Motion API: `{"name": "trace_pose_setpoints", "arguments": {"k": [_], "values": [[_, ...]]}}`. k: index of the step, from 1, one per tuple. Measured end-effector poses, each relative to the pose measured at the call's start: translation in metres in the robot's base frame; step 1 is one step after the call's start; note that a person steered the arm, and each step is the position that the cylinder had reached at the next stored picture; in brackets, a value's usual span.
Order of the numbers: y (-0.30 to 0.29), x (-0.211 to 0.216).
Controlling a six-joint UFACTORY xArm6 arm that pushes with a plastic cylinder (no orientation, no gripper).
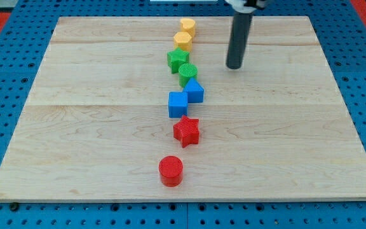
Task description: Move the green circle below the green star
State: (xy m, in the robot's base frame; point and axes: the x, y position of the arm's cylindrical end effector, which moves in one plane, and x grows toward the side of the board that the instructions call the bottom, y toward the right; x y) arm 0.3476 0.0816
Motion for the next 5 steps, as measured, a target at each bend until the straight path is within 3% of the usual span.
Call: {"name": "trace_pose_setpoints", "arguments": {"k": [3, 5], "values": [[-0.033, 0.037], [-0.036, 0.038]]}}
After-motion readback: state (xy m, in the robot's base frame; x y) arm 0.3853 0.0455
